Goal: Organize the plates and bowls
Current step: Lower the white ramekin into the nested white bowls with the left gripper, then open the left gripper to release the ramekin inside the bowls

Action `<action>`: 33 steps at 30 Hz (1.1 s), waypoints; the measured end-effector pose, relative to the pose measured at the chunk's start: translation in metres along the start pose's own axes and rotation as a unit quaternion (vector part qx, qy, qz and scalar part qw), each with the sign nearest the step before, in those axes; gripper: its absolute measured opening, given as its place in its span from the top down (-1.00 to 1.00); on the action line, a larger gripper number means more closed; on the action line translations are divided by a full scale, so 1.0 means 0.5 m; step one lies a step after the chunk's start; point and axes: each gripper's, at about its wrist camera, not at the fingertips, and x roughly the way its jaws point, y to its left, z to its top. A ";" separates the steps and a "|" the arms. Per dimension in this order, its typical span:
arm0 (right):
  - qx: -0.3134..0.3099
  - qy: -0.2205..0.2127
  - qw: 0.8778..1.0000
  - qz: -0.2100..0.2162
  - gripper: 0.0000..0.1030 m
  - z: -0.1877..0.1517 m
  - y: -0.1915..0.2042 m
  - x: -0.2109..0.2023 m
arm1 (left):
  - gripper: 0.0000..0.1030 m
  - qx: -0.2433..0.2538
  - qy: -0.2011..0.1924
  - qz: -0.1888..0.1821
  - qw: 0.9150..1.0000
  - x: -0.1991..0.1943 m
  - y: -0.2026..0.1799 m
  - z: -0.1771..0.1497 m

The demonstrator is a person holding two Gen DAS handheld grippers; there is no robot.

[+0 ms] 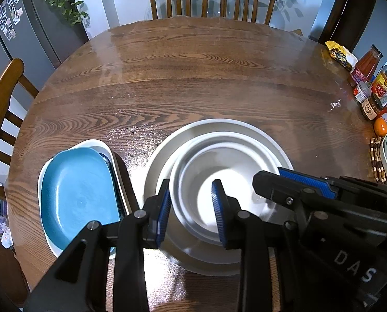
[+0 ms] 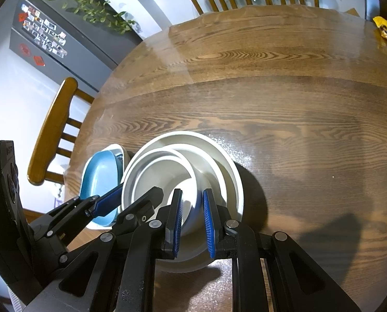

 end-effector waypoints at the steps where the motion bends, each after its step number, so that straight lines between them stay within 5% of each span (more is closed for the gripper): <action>1: 0.000 0.000 1.000 0.000 0.65 0.001 0.000 0.000 | 0.44 0.000 0.000 0.000 1.000 0.000 0.001 0.000; 33: 0.006 -0.019 1.000 0.008 0.65 -0.005 -0.002 -0.030 | 0.28 0.005 -0.021 -0.002 1.000 -0.032 -0.002 0.003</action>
